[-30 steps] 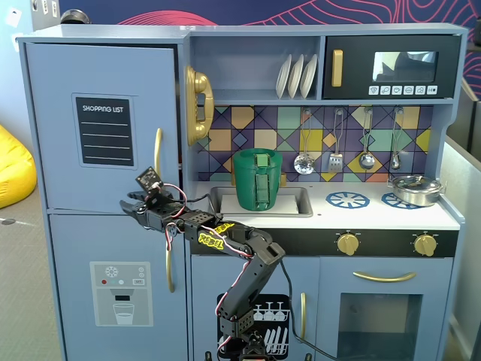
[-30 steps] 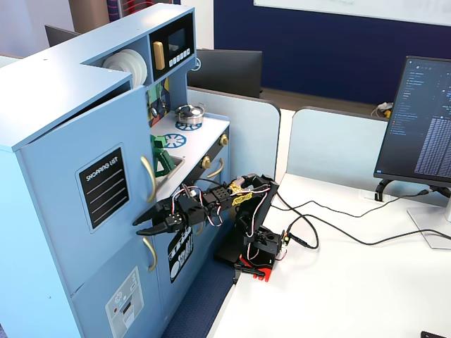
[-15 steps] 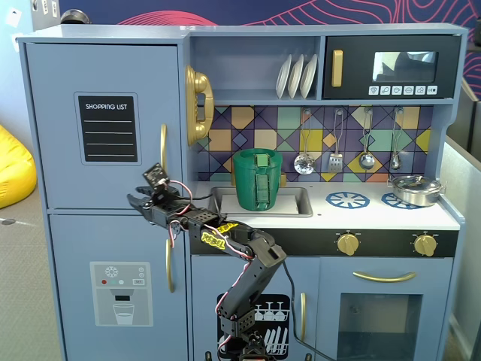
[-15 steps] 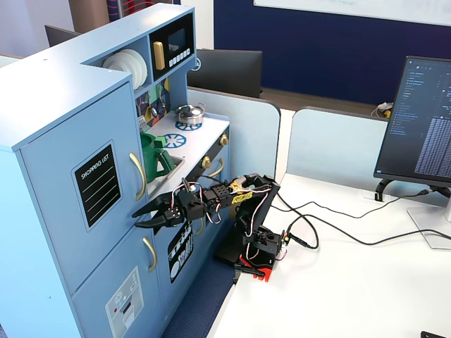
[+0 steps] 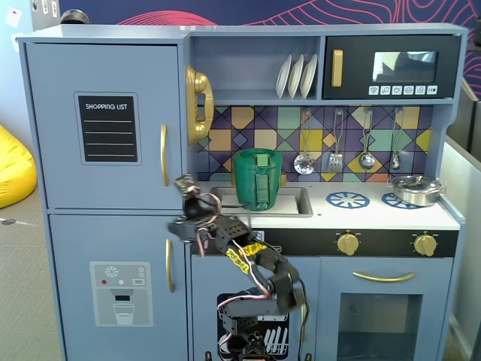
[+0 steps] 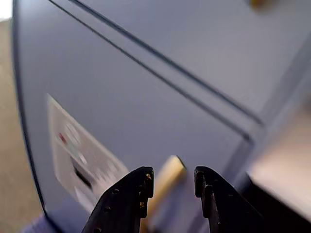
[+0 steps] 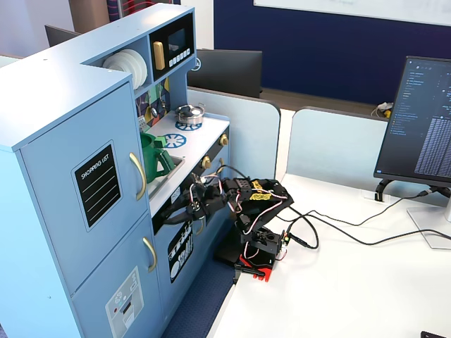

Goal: Close the left cabinet door

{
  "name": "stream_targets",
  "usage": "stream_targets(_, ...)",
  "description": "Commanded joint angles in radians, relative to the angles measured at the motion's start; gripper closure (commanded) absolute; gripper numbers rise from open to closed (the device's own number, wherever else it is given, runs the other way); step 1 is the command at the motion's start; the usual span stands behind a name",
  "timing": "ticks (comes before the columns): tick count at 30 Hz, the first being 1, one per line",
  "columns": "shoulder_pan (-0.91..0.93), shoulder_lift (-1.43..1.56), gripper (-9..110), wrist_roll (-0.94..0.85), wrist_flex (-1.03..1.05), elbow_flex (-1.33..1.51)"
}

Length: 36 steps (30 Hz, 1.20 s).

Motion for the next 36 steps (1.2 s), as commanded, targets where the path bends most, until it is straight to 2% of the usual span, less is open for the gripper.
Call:
stream_targets(1,0.233,0.098,102,0.097,0.255,0.009)
stream_targets(7,0.514,0.178,102,0.179,0.489,0.233)
stream_targets(14,0.658,0.328,102,0.273,0.638,0.445)
stream_targets(25,0.703,0.492,102,0.295,0.902,0.606)
stream_targets(31,0.710,0.492,102,0.319,0.937,0.647)
stream_targets(36,0.712,0.494,100,0.264,0.945,0.647)
